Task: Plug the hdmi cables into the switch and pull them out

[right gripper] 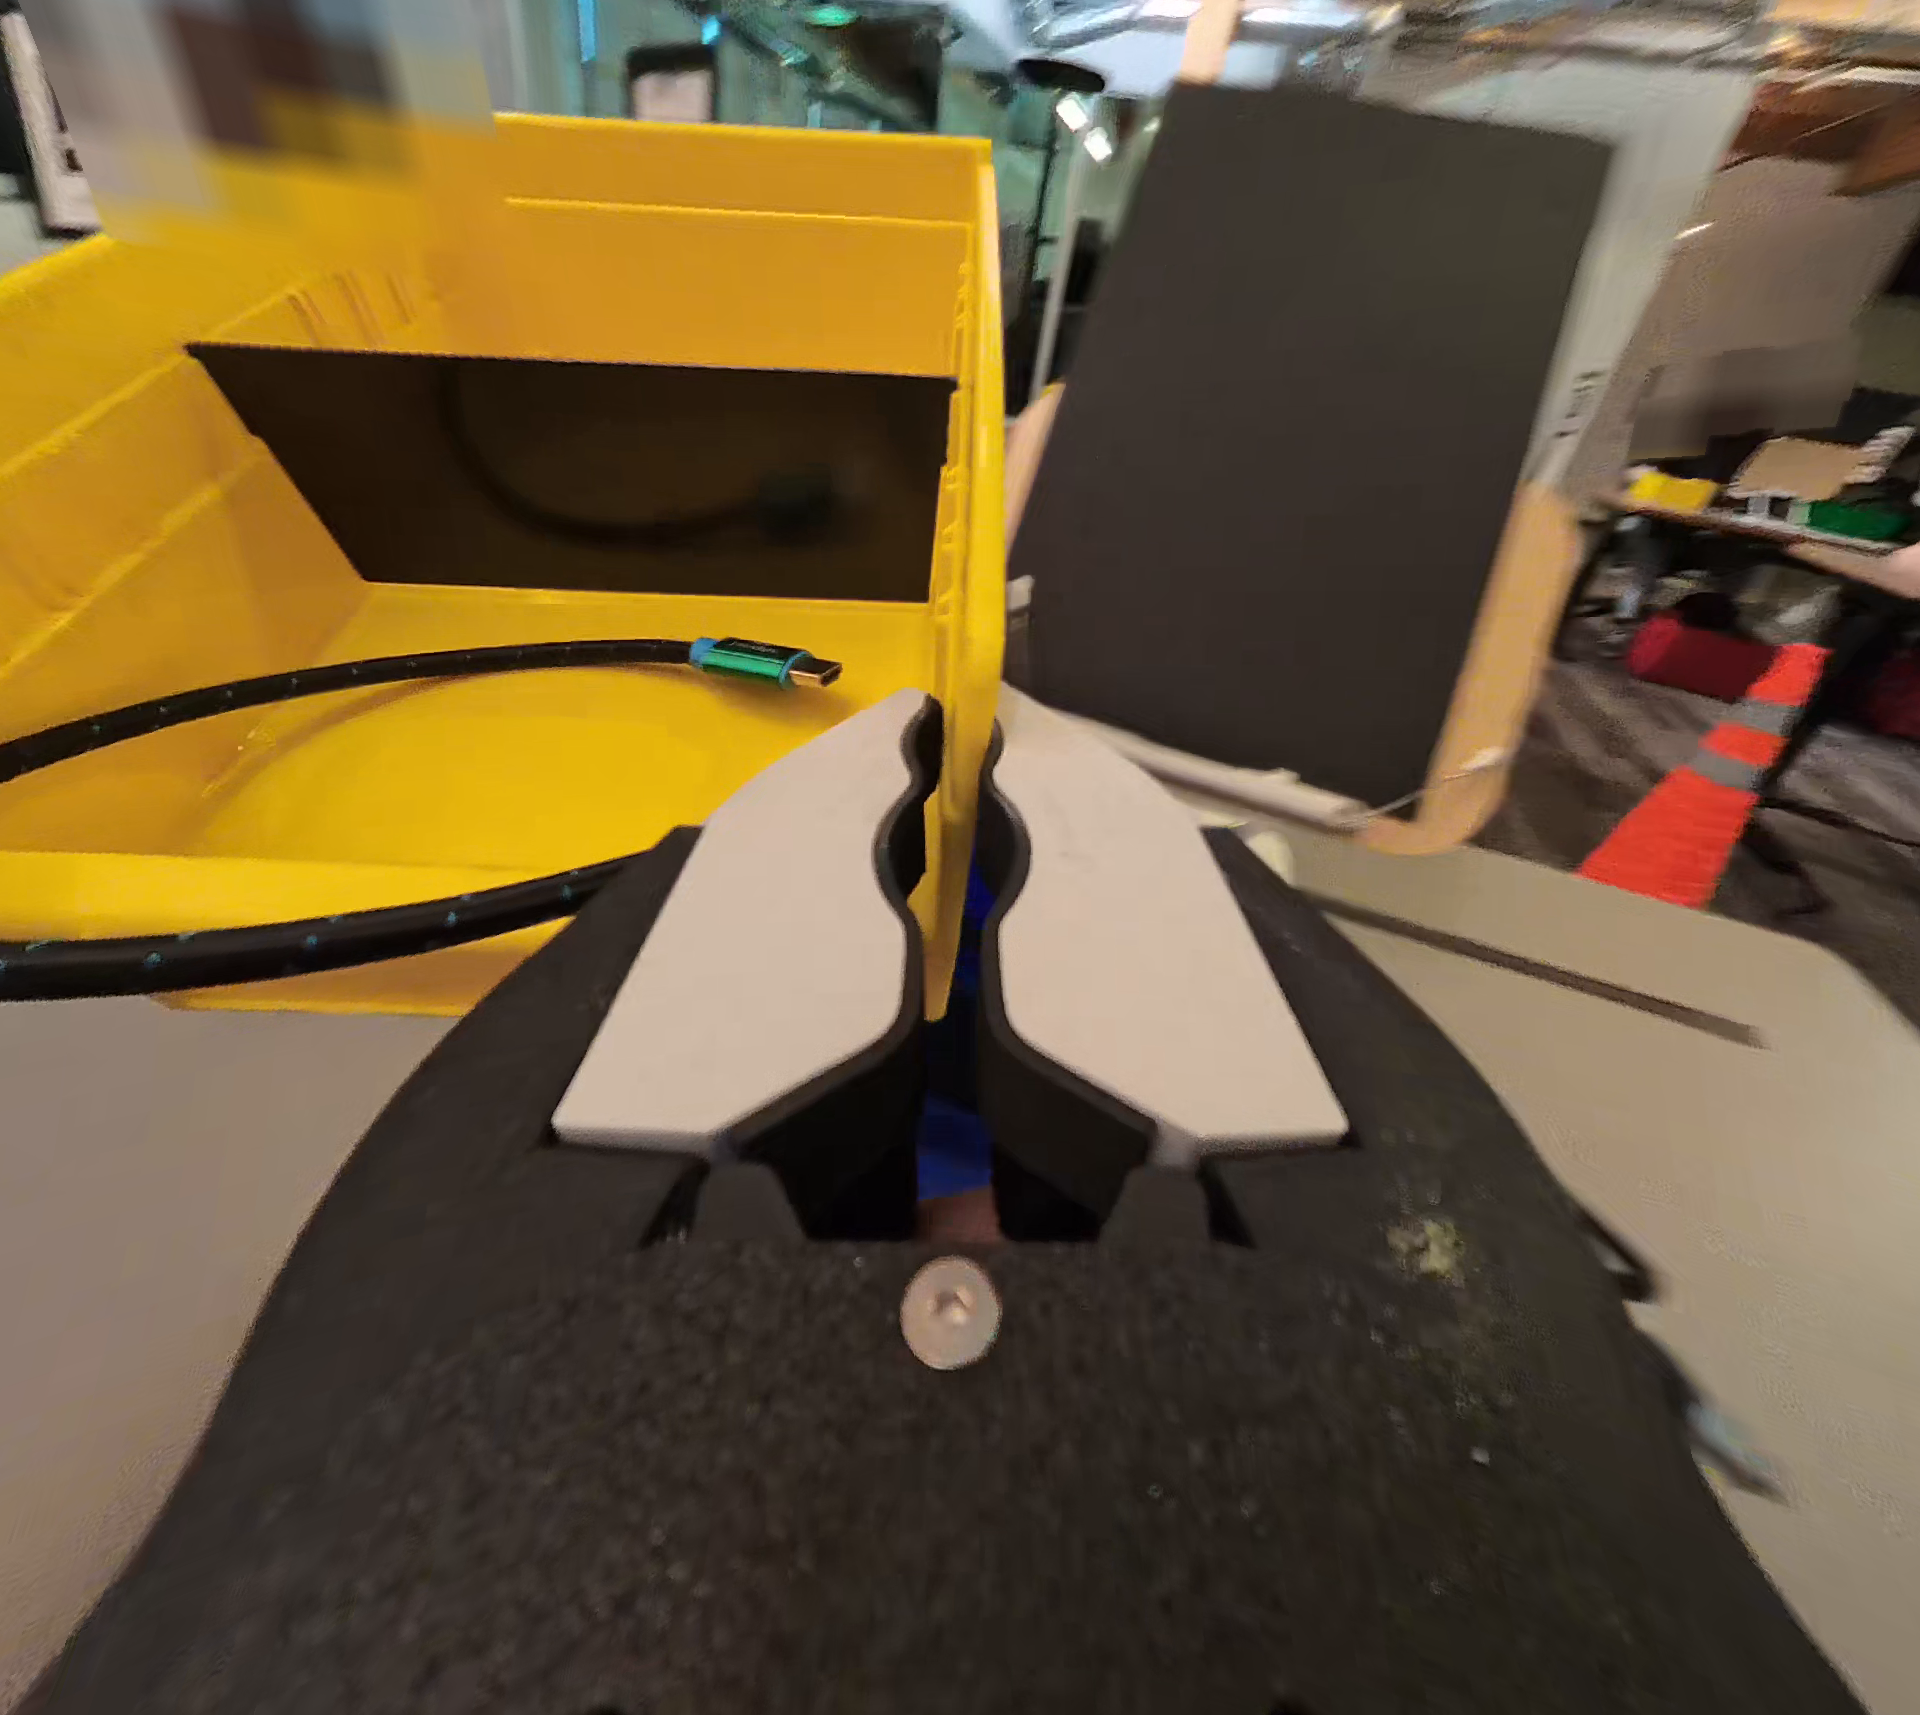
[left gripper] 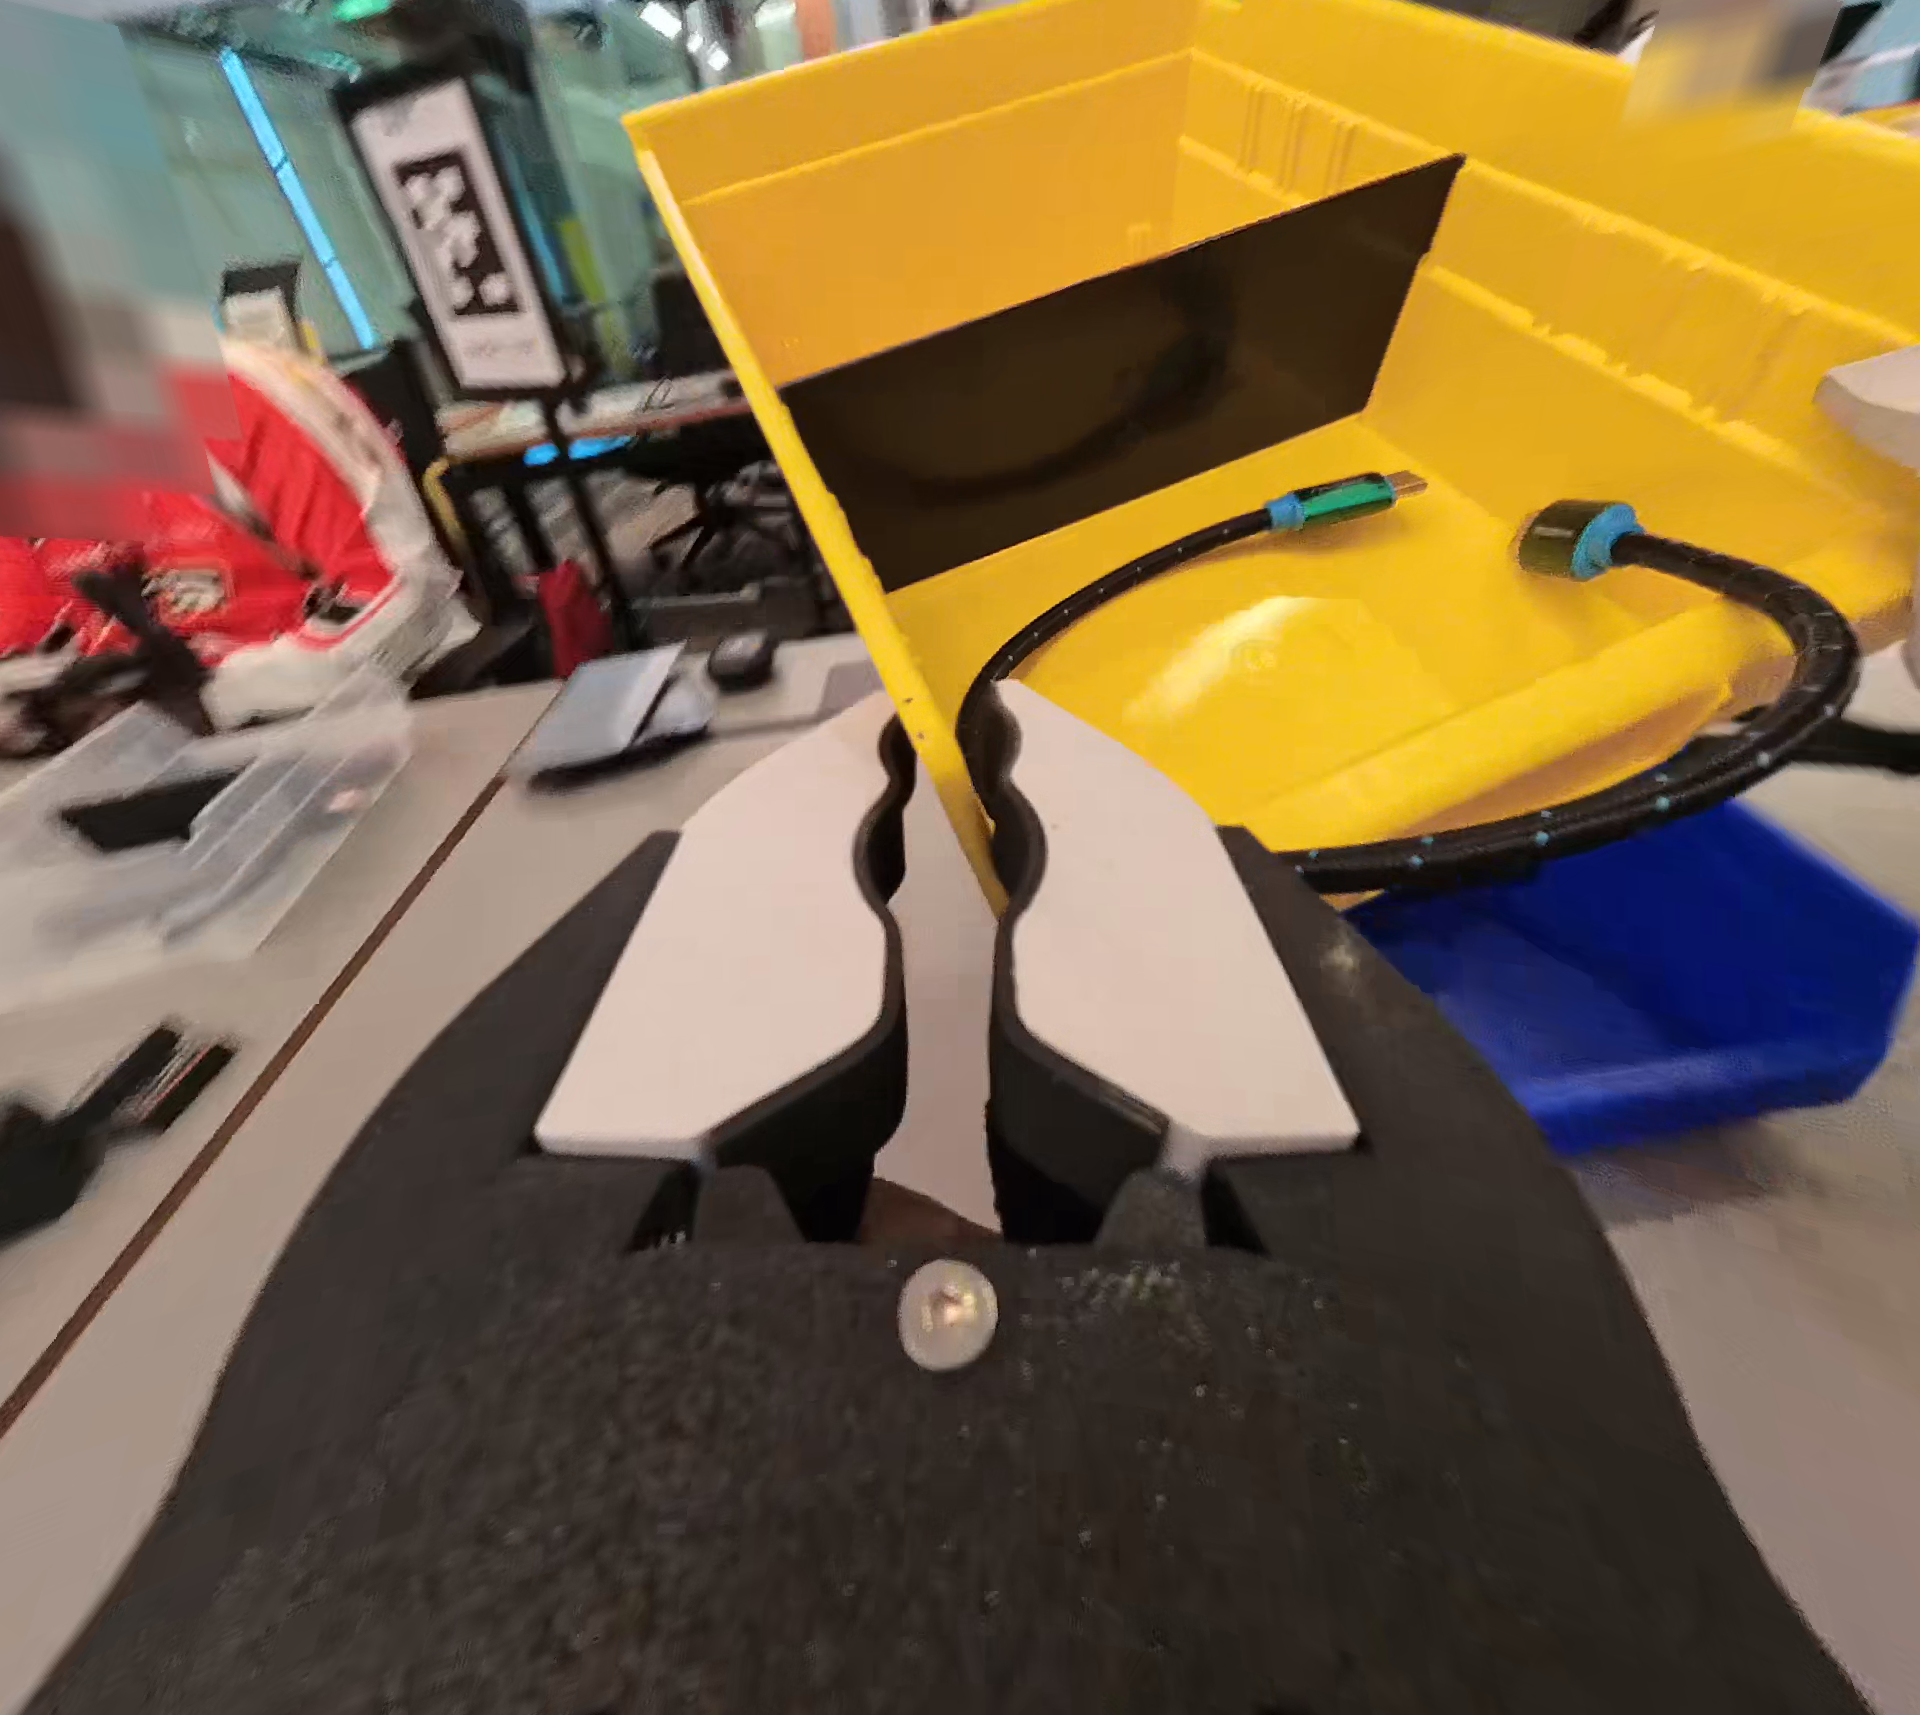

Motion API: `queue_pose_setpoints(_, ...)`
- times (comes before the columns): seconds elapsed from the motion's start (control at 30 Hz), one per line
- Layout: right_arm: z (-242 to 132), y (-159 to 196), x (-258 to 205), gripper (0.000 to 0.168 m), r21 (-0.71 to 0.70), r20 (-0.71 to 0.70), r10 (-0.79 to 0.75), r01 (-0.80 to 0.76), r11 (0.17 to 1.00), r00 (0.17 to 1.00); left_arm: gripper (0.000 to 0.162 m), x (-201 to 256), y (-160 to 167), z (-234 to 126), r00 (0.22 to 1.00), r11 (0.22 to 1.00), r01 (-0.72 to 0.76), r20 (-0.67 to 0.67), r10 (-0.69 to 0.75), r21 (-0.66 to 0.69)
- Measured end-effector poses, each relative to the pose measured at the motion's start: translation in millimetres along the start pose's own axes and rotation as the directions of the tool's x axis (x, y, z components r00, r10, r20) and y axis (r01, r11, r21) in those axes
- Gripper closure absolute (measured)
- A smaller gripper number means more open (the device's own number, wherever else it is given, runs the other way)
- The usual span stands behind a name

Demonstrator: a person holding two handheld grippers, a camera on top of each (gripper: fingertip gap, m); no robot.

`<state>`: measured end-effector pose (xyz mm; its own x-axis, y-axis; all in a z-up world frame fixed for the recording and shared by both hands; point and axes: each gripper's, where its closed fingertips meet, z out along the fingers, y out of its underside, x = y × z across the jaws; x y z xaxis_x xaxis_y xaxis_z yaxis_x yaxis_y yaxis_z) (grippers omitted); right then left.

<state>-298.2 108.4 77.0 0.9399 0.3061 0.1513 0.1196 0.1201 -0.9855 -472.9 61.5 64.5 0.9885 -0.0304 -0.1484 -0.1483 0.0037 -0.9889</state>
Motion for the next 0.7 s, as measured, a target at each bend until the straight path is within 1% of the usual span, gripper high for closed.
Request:
queue_pose_setpoints(0.13, -21, -31, 109, 0.165, 0.021, -0.169, -0.039, 0.043, 0.999, 0.985, 0.151, 94, -56, 46, 0.988, 0.997, -0.019, -0.152, 0.031, 0.078)
queue_pose_setpoints(0.2, -35, -34, 169, 0.165, -0.013, -0.239, -0.048, 0.046, 0.999, 0.970, 0.149, 154, -70, 69, 0.970, 0.995, -0.033, -0.238, 0.054, 0.092)
queue_pose_setpoints(0.27, -50, -23, 231, 0.165, -0.068, -0.300, -0.065, 0.046, 0.997, 0.952, 0.148, 219, -73, 87, 0.947, 0.996, -0.042, -0.316, 0.063, 0.073)
queue_pose_setpoints(0.3, -57, -12, 261, 0.165, -0.112, -0.325, -0.078, 0.044, 0.993, 0.942, 0.148, 251, -70, 95, 0.938, 0.998, -0.041, -0.343, 0.057, 0.054)
queue_pose_setpoints(0.37, -68, 21, 316, 0.164, -0.227, -0.334, -0.111, 0.035, 0.973, 0.936, 0.152, 308, -61, 110, 0.933, 1.000, -0.020, -0.360, 0.027, 0.023)
queue_pose_setpoints(0.47, -90, 93, 388, 0.161, -0.433, -0.291, -0.160, 0.019, 0.901, 0.943, 0.155, 392, -33, 121, 0.930, 0.999, -0.026, -0.368, 0.009, -0.043)
queue_pose_setpoints(0.5, -100, 118, 407, 0.161, -0.484, -0.280, -0.131, -0.022, 0.875, 0.951, 0.156, 417, -22, 121, 0.933, 0.997, -0.054, -0.358, 0.031, -0.055)
queue_pose_setpoints(0.53, -110, 142, 425, 0.162, -0.519, -0.282, -0.062, -0.098, 0.849, 0.957, 0.157, 442, -10, 121, 0.929, 0.995, -0.070, -0.367, 0.038, -0.075)
queue_pose_setpoints(0.6, -127, 185, 456, 0.164, -0.540, -0.316, 0.051, -0.224, 0.811, 0.948, 0.156, 485, 18, 120, 0.926, 0.988, -0.080, -0.376, 0.023, -0.135)
queue_pose_setpoints(0.67, -136, 218, 476, 0.165, -0.509, -0.343, 0.141, -0.310, 0.803, 0.929, 0.156, 512, 43, 120, 0.925, 0.983, -0.126, -0.373, 0.067, -0.137)
queue_pose_setpoints(0.7, -137, 229, 482, 0.166, -0.474, -0.347, 0.173, -0.331, 0.816, 0.922, 0.155, 517, 55, 121, 0.929, 0.981, -0.142, -0.361, 0.086, -0.132)
